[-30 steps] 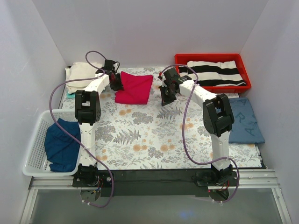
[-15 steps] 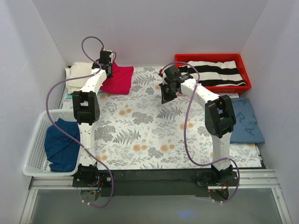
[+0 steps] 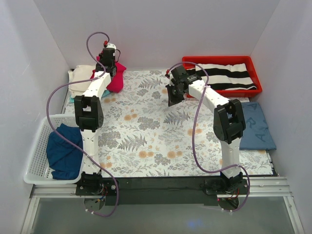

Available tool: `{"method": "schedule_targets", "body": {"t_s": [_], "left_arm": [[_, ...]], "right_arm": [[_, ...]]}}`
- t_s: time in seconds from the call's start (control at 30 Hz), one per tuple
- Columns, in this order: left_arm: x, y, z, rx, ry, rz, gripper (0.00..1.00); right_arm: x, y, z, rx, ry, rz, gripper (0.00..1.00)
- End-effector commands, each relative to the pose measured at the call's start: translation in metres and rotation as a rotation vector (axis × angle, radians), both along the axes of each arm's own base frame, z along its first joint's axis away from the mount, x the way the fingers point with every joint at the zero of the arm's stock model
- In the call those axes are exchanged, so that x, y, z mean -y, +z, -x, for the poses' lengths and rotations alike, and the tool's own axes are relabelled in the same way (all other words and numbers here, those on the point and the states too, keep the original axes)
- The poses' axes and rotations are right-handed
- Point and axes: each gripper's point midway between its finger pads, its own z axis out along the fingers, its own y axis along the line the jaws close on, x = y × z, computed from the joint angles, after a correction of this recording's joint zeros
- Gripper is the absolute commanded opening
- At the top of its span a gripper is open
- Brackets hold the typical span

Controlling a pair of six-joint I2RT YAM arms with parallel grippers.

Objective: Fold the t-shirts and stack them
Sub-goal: Put the neatly folded tshirt into the corner of the board with the left arm

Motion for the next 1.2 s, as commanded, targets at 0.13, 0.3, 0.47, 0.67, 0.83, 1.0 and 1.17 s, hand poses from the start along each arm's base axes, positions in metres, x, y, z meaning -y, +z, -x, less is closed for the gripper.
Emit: {"method": "schedule_targets", "body": {"t_s": [0.13,0.3,0.47,0.67,0.83,1.0,1.17], "left_arm": [[-0.041,0.146,0.016,0.344,0.132,-0.074,0.0],[-0.075,0.151,0.027,0.371,0.201,-0.059,0.0],[-0.109,0.122,0.029,0.32,0.213,0.024,0.0],[-0.127,0.049,0.028,0.195,0.237,0.099,0.0],[-0.158,0.016,0.039,0.191,0.409,0.08,0.15],[-0.167,0.001,0.035,0.225,0.462,0.117,0.71],[-0.179,0.02,0.037,0.304,0.541,0.107,0.77]], "right_arm": [[-0.01,0.006,-0.006,-0.018,-0.004,-0.045,0.01],[-0.014,0.003,-0.005,-0.038,0.001,-0.061,0.01],[-0.017,-0.001,-0.003,-0.057,0.004,-0.075,0.01],[-0.019,0.0,-0.002,-0.063,0.006,-0.082,0.01],[-0.019,-0.002,0.003,-0.075,0.016,-0.081,0.01],[-0.02,-0.003,0.008,-0.089,0.036,-0.093,0.01],[-0.021,-0.003,0.008,-0.089,0.048,-0.096,0.01]]}}
